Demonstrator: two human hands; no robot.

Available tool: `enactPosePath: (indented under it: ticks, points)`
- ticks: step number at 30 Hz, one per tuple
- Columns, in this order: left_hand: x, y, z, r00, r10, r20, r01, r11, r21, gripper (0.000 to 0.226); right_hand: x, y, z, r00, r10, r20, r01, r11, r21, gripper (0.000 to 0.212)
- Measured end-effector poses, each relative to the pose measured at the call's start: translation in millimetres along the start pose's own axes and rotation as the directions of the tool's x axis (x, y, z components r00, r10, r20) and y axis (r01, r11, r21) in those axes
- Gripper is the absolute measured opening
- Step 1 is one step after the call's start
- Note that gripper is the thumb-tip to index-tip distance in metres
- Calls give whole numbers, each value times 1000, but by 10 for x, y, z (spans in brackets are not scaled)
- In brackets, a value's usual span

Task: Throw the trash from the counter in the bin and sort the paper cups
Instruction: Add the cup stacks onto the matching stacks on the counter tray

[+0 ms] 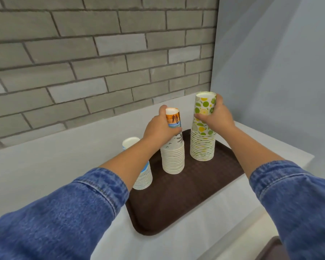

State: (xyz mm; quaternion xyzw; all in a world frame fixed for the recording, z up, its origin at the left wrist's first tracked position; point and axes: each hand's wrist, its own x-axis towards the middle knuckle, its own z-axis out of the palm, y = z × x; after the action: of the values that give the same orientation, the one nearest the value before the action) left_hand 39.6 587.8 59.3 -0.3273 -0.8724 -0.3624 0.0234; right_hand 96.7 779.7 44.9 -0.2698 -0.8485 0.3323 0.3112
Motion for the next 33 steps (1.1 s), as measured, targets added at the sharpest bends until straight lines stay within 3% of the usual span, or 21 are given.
enactPosePath:
  ticks: [18,23,25,28,30,33]
  points:
    - [-57,76,51,1000,-24,-9,24,999,20,85,32,123,-67,997,15,78,-24,994,108,91]
    - [-88,60,-3,999,-53,-2,53,997,-47,109,26,136,-76,996,7,85,-18,992,127,90]
    - [-124,-5,-82,998,-37,-43,39,998,49,112,1,154,-88,994,-12,105,-3,990,142,93]
    - [-209,-201,-269,992,-7,-128,57,918,393,103,-44,205,-92,995,-14,102,-2,987,160,95]
    - [-273,-347,-378,989,-98,-108,139,848,512,97,-55,231,-82,995,-3,98,-12,987,158,90]
    - [-384,-504,-433,942,-334,17,275,804,527,87,-50,239,-93,995,2,104,-17,989,146,85]
